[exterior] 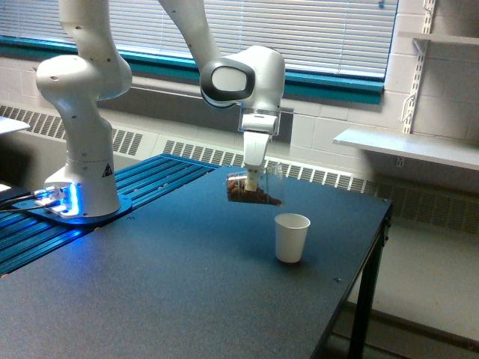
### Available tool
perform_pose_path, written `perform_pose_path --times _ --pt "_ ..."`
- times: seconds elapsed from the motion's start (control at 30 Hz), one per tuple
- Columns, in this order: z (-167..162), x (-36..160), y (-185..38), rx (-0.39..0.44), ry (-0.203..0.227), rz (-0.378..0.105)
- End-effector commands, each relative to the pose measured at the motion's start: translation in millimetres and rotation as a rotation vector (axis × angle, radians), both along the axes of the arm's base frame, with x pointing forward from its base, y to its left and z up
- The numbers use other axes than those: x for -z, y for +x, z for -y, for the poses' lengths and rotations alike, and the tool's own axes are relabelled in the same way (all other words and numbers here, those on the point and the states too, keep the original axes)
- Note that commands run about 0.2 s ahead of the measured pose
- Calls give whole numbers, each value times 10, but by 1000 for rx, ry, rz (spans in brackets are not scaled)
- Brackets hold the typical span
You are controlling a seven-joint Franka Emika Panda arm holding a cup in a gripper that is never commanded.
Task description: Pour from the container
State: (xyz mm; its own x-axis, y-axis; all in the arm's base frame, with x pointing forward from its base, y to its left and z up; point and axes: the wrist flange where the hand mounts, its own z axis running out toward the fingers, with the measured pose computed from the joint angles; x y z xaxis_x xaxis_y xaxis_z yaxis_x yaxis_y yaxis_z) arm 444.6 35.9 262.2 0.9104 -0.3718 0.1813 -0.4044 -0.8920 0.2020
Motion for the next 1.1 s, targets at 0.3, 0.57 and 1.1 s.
perform_pose_path --times 0.3,0.57,1.1 --pt "-60 21 53 18 -36 -18" --pt "-104 36 95 11 -47 -30" --pt "-194 33 159 -2 -92 -64"
